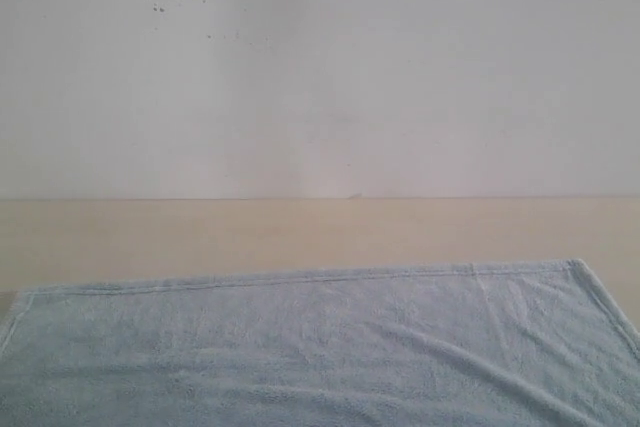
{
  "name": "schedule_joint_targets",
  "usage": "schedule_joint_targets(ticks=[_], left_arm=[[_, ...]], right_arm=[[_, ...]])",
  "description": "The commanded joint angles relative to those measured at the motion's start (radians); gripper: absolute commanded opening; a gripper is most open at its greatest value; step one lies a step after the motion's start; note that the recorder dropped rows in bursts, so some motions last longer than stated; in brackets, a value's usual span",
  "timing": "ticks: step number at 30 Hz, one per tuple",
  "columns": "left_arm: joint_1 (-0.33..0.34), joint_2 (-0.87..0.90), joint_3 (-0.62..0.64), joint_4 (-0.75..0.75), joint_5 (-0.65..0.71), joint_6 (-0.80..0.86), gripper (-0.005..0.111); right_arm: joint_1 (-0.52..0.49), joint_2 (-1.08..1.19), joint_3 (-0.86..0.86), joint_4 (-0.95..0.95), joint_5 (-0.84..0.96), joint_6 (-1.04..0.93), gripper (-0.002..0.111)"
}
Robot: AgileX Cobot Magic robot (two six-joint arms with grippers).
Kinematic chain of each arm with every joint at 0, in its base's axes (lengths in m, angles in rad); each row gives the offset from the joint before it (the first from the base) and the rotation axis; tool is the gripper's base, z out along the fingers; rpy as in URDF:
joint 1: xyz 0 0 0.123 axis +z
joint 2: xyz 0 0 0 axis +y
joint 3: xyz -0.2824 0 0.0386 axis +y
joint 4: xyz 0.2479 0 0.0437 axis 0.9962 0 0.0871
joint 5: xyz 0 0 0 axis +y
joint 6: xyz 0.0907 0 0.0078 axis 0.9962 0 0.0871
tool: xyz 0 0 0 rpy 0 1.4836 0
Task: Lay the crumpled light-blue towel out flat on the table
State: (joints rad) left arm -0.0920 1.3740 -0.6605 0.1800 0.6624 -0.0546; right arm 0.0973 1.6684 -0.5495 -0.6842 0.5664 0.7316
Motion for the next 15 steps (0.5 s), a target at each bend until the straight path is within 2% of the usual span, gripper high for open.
schedule_joint_targets(ticks=[1, 4, 9, 15], left_arm=[[0.001, -0.012, -0.003, -0.042, -0.044, -0.008, 0.004], [0.001, -0.031, -0.003, -0.042, -0.066, -0.008, 0.004], [0.001, -0.056, -0.003, -0.046, -0.068, -0.008, 0.004], [0.001, -0.058, 0.009, -0.067, -0.057, -0.004, 0.004]], right_arm=[[-0.007, -0.085, 0.018, -0.054, -0.006, 0.08, 0.0], [-0.007, -0.177, 0.018, -0.129, -0.052, 0.119, 0.0], [-0.007, -0.298, 0.018, -0.141, -0.14, 0.119, 0.0], [-0.007, -0.309, 0.018, -0.137, -0.169, 0.097, 0.0]])
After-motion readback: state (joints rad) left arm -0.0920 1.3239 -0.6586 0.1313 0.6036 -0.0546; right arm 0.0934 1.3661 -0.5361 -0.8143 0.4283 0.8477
